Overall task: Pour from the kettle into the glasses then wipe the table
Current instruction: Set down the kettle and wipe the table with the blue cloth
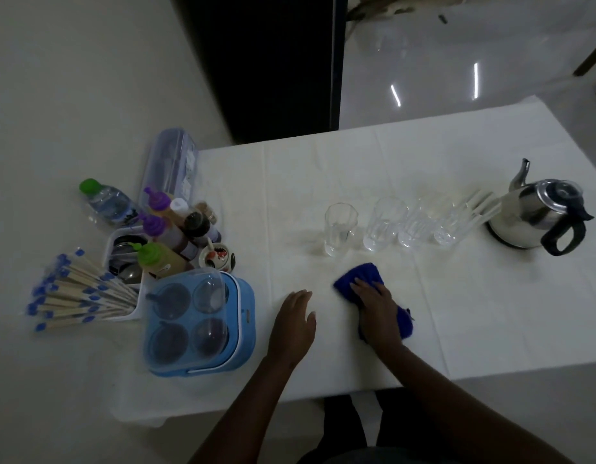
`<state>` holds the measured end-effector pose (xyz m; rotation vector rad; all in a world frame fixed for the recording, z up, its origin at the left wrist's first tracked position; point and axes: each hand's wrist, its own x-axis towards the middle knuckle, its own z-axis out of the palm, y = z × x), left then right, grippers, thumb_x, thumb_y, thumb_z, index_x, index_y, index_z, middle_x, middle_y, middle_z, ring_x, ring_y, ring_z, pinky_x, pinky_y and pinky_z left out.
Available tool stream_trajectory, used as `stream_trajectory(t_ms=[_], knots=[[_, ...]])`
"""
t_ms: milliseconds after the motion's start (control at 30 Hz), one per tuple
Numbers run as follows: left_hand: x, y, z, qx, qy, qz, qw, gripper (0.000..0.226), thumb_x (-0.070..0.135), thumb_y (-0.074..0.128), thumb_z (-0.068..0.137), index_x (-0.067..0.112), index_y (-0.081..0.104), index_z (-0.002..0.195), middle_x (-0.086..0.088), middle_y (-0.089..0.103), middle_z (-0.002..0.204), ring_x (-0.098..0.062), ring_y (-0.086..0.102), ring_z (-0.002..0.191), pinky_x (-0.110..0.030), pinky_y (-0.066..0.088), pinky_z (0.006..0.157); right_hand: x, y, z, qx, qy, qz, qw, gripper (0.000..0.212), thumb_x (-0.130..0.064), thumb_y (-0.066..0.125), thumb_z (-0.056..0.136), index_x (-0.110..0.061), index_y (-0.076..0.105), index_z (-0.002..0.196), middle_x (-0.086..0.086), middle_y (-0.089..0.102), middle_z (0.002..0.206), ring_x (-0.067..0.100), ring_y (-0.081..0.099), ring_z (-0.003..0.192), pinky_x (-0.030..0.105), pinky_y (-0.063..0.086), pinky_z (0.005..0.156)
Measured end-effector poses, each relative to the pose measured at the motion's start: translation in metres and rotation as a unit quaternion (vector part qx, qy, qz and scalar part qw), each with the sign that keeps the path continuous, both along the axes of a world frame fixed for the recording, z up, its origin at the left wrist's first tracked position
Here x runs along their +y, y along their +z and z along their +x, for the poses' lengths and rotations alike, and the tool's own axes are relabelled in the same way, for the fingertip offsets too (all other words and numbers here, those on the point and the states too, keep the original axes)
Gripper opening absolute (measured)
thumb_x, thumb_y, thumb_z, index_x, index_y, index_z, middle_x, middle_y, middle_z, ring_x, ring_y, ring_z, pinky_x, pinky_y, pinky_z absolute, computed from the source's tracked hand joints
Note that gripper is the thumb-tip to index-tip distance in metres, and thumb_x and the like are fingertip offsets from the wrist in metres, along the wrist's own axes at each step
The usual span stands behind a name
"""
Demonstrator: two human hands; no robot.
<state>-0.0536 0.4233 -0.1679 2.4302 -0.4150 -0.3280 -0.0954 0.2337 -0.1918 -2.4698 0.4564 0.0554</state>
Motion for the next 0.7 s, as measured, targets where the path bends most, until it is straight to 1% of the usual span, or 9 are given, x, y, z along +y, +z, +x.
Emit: stream_trajectory(t_ms=[67,133,233,267,333,467,533,600,700], knots=[[-0.004,0.004,0.002,0.0,0.013,-0.008,1.0,0.043,0.019,0.051,0.096,0.011,0.044,0.138,-0.008,0.046,0.143,-0.022,0.035,0.136,-0.034,0.028,0.113,0.024,0.007,0.004,-0.009,0.019,0.019,1.0,0.052,0.0,0.055,0.083,-0.028,0.052,0.127,-0.007,0.049,0.139,0.028,0.031,0.136,0.055,0.033,0.108],[-0.003,0.005,0.001,0.006,0.025,-0.019,0.999,0.043,0.019,0.051,0.096,0.012,0.044,0.137,-0.007,0.045,0.143,-0.02,0.035,0.136,-0.036,0.029,0.113,0.027,0.003,-0.009,-0.014,0.107,0.039,0.993,0.047,-0.011,0.059,0.084,-0.033,0.051,0.125,-0.013,0.049,0.138,0.027,0.035,0.135,0.046,0.035,0.109],[0.002,0.004,-0.001,0.002,0.031,-0.02,0.999,0.042,0.019,0.051,0.096,0.012,0.045,0.137,-0.007,0.045,0.143,-0.019,0.036,0.135,-0.037,0.031,0.112,-0.002,-0.014,-0.04,-0.055,0.313,-0.067,0.946,0.042,-0.025,0.053,0.087,-0.037,0.048,0.127,-0.016,0.047,0.139,0.027,0.04,0.131,0.043,0.039,0.105],[0.004,0.003,-0.001,0.0,0.032,-0.019,0.999,0.041,0.018,0.051,0.096,0.012,0.045,0.136,-0.007,0.046,0.142,-0.02,0.037,0.135,-0.038,0.031,0.112,-0.02,-0.024,-0.045,-0.066,0.344,-0.076,0.933,0.038,-0.028,0.046,0.091,-0.038,0.048,0.128,-0.014,0.046,0.14,0.027,0.042,0.13,0.042,0.038,0.105],[0.006,0.002,-0.002,-0.004,0.032,-0.021,0.999,0.041,0.016,0.052,0.095,0.01,0.047,0.135,-0.009,0.048,0.14,-0.023,0.039,0.133,-0.039,0.032,0.111,-0.048,-0.028,-0.042,-0.084,0.32,-0.058,0.942,0.038,-0.029,0.032,0.095,-0.037,0.048,0.128,-0.01,0.048,0.14,0.025,0.047,0.125,0.038,0.034,0.106],[0.003,0.001,-0.002,-0.005,0.042,-0.023,0.999,0.04,0.015,0.054,0.094,0.009,0.048,0.134,-0.01,0.05,0.138,-0.024,0.041,0.132,-0.042,0.035,0.109,-0.032,-0.003,0.0,-0.052,0.095,-0.028,0.994,0.055,0.006,0.054,0.08,-0.024,0.054,0.127,-0.001,0.052,0.137,0.029,0.04,0.129,0.04,0.033,0.108],[-0.004,0.005,-0.001,-0.002,0.046,-0.028,0.999,0.041,0.016,0.053,0.094,0.01,0.048,0.134,-0.01,0.049,0.139,-0.023,0.04,0.132,-0.042,0.035,0.109,-0.005,0.008,0.018,-0.006,0.021,-0.011,1.0,0.061,0.009,0.055,0.077,-0.024,0.052,0.128,-0.002,0.049,0.14,0.029,0.033,0.134,0.042,0.03,0.109],[-0.01,0.007,0.0,0.0,0.044,-0.025,0.999,0.042,0.018,0.053,0.095,0.01,0.046,0.135,-0.009,0.048,0.141,-0.022,0.039,0.133,-0.04,0.035,0.11,0.016,0.01,0.015,-0.001,0.082,-0.008,0.997,0.052,-0.002,0.051,0.084,-0.029,0.05,0.129,-0.005,0.046,0.142,0.028,0.03,0.136,0.042,0.029,0.11],[-0.012,0.008,0.0,0.018,0.037,-0.024,0.999,0.043,0.018,0.051,0.096,0.013,0.044,0.137,-0.006,0.044,0.144,-0.018,0.036,0.135,-0.037,0.032,0.112,0.014,0.0,-0.021,-0.044,0.284,-0.051,0.956,0.053,-0.015,0.064,0.078,-0.035,0.051,0.126,-0.012,0.05,0.138,0.028,0.045,0.127,0.04,0.042,0.101]])
